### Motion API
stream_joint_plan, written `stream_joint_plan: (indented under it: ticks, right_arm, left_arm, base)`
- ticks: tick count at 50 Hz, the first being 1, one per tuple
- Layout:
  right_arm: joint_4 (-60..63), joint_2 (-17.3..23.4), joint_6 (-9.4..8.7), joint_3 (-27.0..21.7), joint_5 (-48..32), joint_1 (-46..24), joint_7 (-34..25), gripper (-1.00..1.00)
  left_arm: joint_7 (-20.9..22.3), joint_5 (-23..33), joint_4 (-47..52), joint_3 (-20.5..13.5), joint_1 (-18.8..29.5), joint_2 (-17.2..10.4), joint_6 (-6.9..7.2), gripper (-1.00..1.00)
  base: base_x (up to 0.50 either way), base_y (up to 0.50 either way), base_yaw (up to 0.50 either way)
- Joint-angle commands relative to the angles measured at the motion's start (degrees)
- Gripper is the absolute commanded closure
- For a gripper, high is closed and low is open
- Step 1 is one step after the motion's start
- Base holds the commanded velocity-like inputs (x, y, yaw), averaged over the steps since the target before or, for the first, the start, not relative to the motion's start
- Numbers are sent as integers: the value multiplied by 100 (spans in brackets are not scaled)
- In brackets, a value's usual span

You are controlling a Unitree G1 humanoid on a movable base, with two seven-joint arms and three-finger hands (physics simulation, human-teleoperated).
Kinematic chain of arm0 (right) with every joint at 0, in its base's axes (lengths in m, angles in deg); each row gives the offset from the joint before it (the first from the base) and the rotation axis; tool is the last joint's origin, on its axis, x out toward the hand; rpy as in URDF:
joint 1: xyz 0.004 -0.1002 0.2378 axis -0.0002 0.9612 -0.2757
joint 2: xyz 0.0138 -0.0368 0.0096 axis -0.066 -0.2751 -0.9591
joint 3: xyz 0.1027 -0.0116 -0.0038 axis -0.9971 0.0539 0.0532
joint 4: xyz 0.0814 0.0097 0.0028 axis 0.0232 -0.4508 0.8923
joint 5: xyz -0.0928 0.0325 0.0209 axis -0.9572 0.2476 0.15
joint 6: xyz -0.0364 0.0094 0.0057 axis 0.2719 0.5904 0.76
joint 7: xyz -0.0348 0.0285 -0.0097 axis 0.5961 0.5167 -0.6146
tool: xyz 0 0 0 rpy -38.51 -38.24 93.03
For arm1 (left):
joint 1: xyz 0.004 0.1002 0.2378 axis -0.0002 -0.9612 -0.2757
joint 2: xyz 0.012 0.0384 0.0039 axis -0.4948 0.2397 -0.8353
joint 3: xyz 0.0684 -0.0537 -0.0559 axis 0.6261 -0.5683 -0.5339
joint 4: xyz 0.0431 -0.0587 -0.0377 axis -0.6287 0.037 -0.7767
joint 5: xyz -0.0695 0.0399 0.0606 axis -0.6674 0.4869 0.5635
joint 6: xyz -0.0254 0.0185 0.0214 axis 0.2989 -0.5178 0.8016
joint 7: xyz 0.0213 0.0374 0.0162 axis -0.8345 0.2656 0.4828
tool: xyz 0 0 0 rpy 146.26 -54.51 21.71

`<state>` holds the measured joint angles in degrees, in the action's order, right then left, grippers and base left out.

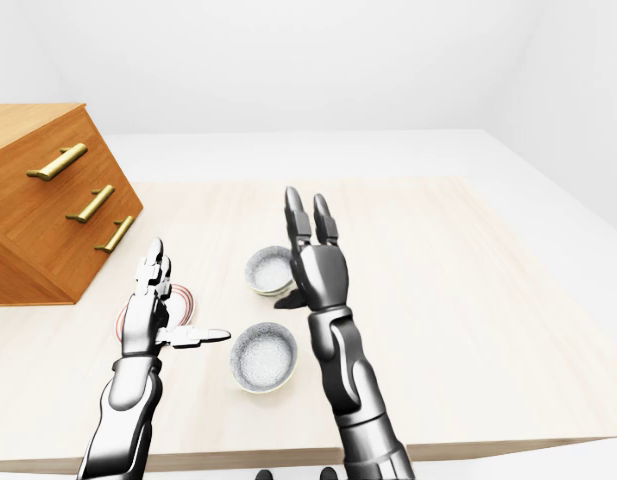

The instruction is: Stack the bowl at the front on the bowl in the middle.

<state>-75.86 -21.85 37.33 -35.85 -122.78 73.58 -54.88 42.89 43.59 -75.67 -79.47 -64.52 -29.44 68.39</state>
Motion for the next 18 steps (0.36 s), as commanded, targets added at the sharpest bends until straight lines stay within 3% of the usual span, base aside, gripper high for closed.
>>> stream_joint_plan:
  ticks: [1,18]
  right_arm:
    - [1595,347,0,-372,1795,1166,-518,-100]
    - [2396,484,0,-1120,3428,2683,-572,-100]
  left_arm:
    - [-7,-120,-56,-3,15,8,0,-100]
    - [-34,-565,-201,-7,51,55,0,-100]
  base:
    - [0,0,0]
    - [0,0,0]
